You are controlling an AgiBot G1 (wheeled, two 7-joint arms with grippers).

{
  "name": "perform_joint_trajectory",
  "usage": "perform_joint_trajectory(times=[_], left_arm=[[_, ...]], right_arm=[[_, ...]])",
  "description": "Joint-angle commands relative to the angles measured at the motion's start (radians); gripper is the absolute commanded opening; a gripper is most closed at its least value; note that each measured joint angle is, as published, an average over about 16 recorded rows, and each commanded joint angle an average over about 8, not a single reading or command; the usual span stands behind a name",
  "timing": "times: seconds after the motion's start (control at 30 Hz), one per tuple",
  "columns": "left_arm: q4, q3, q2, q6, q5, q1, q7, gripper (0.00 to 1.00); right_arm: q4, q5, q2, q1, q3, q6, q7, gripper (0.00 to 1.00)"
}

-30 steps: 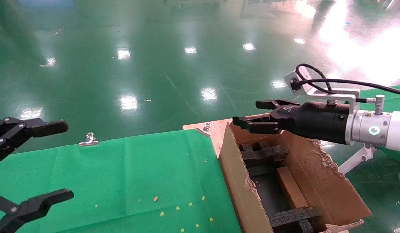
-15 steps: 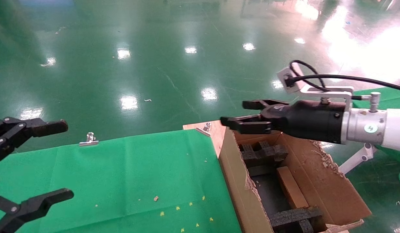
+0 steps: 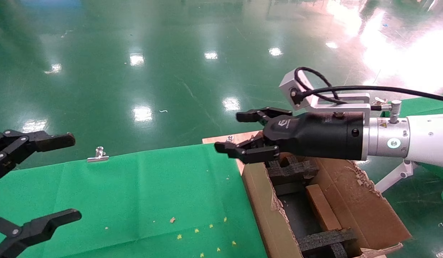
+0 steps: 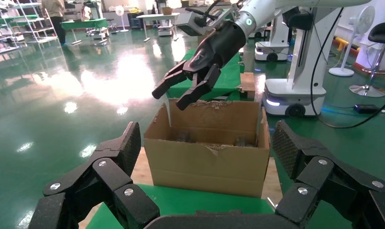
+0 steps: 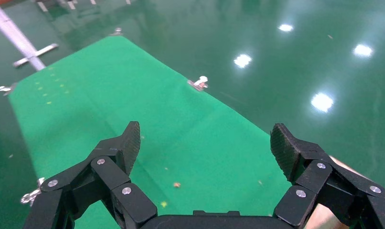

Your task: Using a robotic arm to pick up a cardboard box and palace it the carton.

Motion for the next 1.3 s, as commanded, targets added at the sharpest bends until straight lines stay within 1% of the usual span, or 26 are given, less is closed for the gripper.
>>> perform_joint_trajectory(times=[0.03,1.07,1.2,1.3], left_arm=[[0.0,0.0,0.0,0.0,0.0,0.0,0.0,1.0],[0.0,0.0,0.0,0.0,0.0,0.0,0.0,1.0],[0.0,0.0,0.0,0.0,0.0,0.0,0.0,1.0],[0.0,0.0,0.0,0.0,0.0,0.0,0.0,1.0]], right_arm=[[-0.003,-0.001,-0.014,-0.025,0.047,-0.033,-0.014,1.0],[-0.052,-0.018,-0.223,-0.413,0.765,-0.541,-0.227,1.0],[-0.057,-0.02,-0.244,-0.453,0.838,-0.593,-0.248,1.0],[-0.06,-0.02,-0.254,-0.472,0.872,-0.617,-0.256,1.0]])
